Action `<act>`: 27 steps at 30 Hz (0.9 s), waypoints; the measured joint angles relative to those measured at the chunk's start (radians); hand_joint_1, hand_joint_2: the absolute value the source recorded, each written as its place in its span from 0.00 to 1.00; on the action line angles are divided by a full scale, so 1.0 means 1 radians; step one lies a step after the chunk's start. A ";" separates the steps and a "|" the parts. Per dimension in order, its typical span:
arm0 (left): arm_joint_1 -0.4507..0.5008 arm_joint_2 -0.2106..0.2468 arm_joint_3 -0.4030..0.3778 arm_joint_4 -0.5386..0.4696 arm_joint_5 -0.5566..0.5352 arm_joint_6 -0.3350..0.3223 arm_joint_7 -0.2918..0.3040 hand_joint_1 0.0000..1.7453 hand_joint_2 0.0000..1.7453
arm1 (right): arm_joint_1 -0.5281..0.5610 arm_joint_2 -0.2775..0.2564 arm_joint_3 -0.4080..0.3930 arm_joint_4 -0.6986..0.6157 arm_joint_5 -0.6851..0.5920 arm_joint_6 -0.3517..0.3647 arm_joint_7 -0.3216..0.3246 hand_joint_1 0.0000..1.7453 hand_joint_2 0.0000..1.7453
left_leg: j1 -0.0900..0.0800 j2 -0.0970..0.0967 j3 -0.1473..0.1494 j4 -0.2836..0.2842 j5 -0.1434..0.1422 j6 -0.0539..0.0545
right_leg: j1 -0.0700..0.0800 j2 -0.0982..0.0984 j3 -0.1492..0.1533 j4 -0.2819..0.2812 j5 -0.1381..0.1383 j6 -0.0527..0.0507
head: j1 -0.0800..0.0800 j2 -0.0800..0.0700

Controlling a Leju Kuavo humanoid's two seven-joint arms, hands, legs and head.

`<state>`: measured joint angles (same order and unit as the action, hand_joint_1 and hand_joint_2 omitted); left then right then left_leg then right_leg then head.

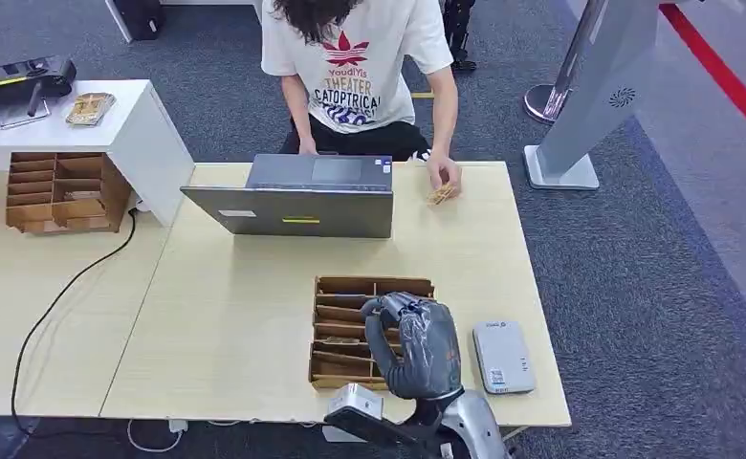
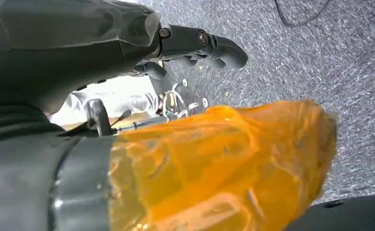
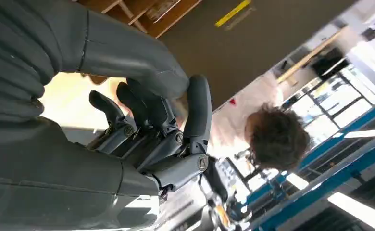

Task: Pass the card to the sensor for recognition and then transmit it.

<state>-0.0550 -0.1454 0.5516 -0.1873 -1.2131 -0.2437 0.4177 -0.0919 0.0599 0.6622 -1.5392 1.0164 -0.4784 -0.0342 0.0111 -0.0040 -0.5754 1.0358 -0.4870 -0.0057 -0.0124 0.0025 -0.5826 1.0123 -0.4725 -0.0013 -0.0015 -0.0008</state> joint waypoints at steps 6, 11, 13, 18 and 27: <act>0.000 -0.025 0.000 0.000 -0.017 0.015 0.003 0.00 0.00 | -0.021 0.001 0.000 0.095 0.151 -0.034 0.077 0.31 1.00 | 0.000 0.000 0.000 0.000 0.000 0.000 | 0.000 0.000 0.000 0.000 0.000 0.000 | 0.001 0.000; 0.000 -0.029 0.000 0.000 -0.028 0.018 0.002 0.00 0.00 | -0.029 0.001 -0.011 0.132 0.211 -0.037 0.108 0.36 1.00 | 0.000 0.000 0.000 0.000 0.000 0.000 | 0.000 0.000 0.000 0.000 0.000 0.000 | 0.000 0.000; 0.000 -0.031 0.000 0.000 -0.032 0.020 0.002 0.00 0.00 | -0.035 0.002 -0.017 0.142 0.228 -0.035 0.119 0.47 1.00 | 0.000 0.000 0.000 0.000 0.000 0.000 | 0.000 0.000 0.000 0.000 0.000 0.000 | 0.000 0.000; 0.000 -0.034 0.000 0.000 -0.040 0.020 0.001 0.00 0.00 | -0.046 0.002 -0.024 0.161 0.258 -0.035 0.137 0.59 1.00 | 0.000 0.000 0.000 0.000 0.000 0.000 | 0.000 0.000 0.000 0.000 0.000 0.000 | 0.000 0.000; 0.000 -0.034 0.001 0.000 -0.042 0.023 0.002 0.00 0.00 | -0.051 0.002 -0.043 0.187 0.276 -0.034 0.147 0.67 1.00 | 0.000 0.000 0.000 0.000 0.000 0.000 | 0.000 0.000 0.000 0.000 0.000 0.000 | 0.000 0.000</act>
<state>-0.0546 -0.1793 0.5528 -0.1873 -1.2547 -0.2209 0.4192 -0.1424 0.0614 0.6187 -1.3523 1.2921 -0.5127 0.1125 0.0111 -0.0041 -0.5754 1.0360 -0.4869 -0.0056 -0.0124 0.0025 -0.5825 1.0123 -0.4724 -0.0012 -0.0011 -0.0008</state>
